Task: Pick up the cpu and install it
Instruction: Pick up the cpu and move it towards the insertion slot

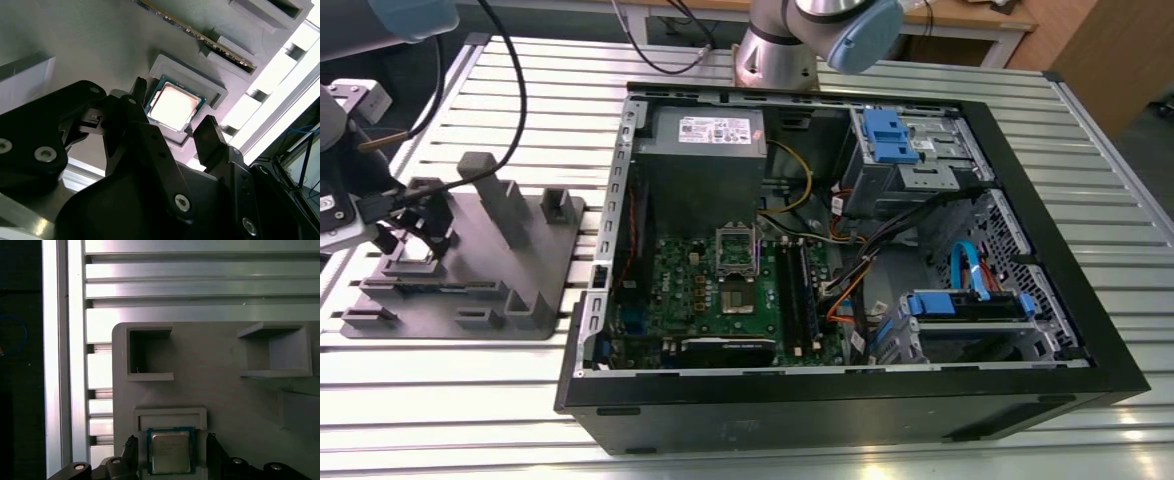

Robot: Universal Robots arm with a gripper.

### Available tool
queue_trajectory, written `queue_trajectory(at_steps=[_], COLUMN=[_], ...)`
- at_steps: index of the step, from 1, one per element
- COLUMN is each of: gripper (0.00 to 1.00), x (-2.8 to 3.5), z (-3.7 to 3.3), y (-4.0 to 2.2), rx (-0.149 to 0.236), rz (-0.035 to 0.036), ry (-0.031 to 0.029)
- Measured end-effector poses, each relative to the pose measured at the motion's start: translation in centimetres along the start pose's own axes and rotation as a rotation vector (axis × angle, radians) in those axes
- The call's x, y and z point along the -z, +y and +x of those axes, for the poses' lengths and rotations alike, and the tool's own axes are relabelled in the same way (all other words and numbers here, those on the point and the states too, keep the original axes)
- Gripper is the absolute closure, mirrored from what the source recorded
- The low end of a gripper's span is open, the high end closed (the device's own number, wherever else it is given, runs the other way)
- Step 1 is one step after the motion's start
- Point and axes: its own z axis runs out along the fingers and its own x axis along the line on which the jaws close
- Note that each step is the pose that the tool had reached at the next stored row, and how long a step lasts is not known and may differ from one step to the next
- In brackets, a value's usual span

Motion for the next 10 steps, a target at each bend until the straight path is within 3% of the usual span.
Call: queue_trajectory(at_steps=[10], gripper=[0.35], x=[-0.21], z=[0.01], y=[0.0], rx=[0.002], rz=[0.0004], ry=[0.0])
